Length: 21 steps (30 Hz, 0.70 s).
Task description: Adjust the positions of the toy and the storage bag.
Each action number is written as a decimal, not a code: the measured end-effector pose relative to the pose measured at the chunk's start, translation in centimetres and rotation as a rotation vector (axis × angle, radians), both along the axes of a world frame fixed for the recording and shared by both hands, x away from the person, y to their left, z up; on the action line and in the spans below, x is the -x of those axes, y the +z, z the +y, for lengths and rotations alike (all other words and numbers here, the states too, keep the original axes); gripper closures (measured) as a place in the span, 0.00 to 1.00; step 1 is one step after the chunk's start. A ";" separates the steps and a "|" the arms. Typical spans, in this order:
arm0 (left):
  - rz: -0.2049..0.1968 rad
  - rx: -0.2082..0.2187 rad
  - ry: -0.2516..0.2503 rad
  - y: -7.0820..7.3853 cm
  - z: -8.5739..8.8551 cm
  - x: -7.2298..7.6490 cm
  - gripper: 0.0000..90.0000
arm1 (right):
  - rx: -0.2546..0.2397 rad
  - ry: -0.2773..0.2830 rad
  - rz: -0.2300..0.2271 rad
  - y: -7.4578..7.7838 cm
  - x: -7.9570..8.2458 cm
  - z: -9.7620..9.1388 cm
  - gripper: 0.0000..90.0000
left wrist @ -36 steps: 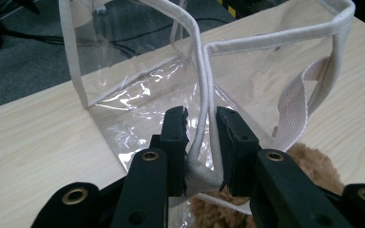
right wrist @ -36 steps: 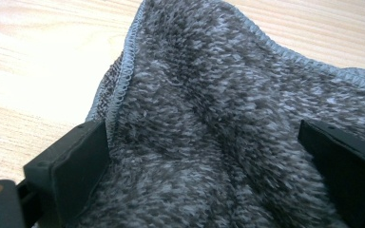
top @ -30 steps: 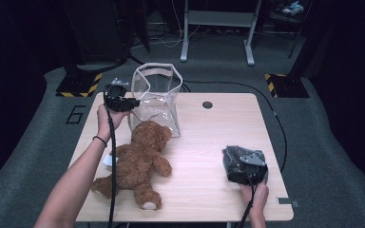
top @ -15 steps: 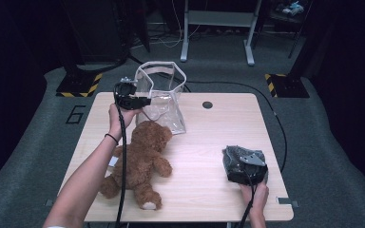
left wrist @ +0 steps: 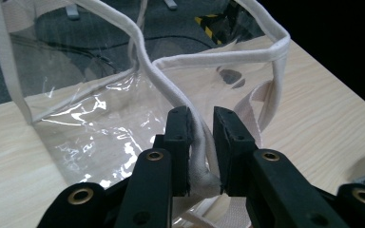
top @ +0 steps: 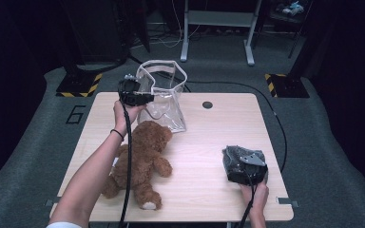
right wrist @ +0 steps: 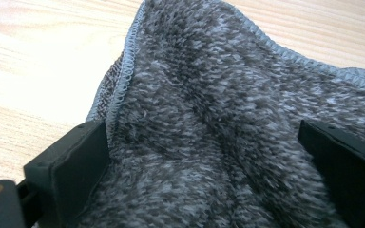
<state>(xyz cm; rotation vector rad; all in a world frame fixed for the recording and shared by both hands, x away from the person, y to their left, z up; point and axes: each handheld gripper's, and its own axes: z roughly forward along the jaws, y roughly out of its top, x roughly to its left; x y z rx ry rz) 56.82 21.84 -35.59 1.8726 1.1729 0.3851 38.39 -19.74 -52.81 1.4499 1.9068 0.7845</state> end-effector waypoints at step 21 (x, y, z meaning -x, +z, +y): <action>-0.042 -0.210 -0.010 0.7 1.6 2.2 0.48 | -0.008 0.039 -0.025 1.3 0.3 0.2 0.08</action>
